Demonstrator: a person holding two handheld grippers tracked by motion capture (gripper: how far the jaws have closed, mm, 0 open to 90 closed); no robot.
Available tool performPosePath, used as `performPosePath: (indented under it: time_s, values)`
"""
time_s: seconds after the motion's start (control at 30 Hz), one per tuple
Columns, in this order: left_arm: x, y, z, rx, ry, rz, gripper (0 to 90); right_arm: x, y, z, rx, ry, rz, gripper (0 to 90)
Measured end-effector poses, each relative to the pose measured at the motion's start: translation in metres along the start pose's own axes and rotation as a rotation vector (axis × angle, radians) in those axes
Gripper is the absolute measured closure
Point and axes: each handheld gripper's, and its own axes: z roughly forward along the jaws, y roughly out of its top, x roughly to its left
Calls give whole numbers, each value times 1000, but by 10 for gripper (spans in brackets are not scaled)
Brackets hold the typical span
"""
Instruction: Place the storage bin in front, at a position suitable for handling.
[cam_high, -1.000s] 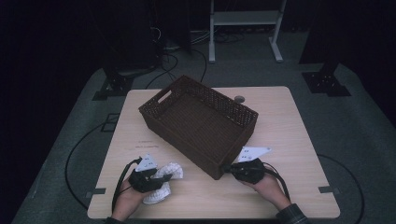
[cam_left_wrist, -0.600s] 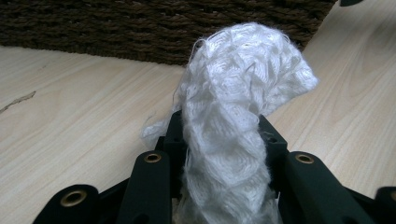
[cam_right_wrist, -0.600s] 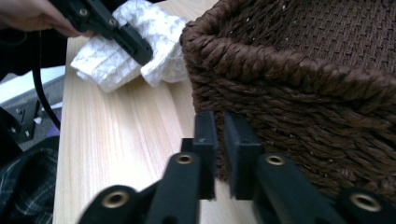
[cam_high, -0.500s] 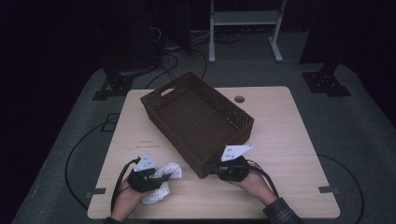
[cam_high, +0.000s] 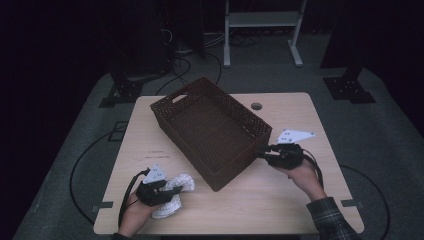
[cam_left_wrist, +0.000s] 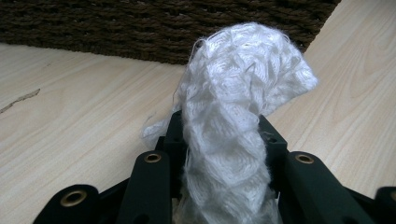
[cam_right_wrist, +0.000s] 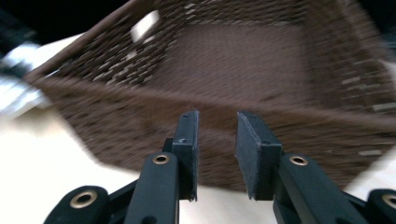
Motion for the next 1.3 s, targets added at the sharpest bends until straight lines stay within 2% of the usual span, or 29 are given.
performPosePath:
  time_s: [0.03,0.07,0.13,0.27,0.33,0.37,0.4,0.43,0.53,0.6,0.7,0.8,0.87,0.9,1.1,1.3]
  values:
    - [0,0,0,0,0,-1,649,-7,4,-2,-3,-19,4,688]
    - [0,0,0,1,-1,-1,649,-20,11,-3,-10,-53,14,688]
    - [-1,0,0,1,-2,-2,649,-24,14,-3,-10,-66,13,688]
    - [-1,1,0,2,-3,5,649,-51,32,5,12,-133,31,684]
    - [-1,0,0,-5,-5,0,649,-55,33,6,14,-141,29,684]
    - [-1,0,0,-4,-5,0,649,-59,36,9,12,-148,32,684]
    - [-1,0,1,-2,-6,0,649,-69,40,15,27,-156,48,685]
    - [-1,0,1,-1,-6,0,649,-69,40,15,27,-156,48,685]
    - [-1,0,0,-5,-7,-1,649,-81,45,27,58,-156,66,694]
    - [-1,0,0,-5,-8,-2,649,-89,47,36,99,-143,79,707]
    - [0,-1,0,2,-9,1,649,-93,47,41,107,-138,91,707]
    - [0,-1,1,0,-8,-2,649,-95,44,46,129,-111,111,723]
    - [0,-1,0,4,-9,1,649,-94,42,51,157,-102,115,791]
    - [0,-1,1,1,-9,-2,649,-94,42,51,157,-102,115,791]
    - [0,-1,1,2,-10,-4,650,-90,43,48,167,-158,111,816]
    - [0,-1,0,1,-9,-3,653,-96,37,35,164,-212,131,821]
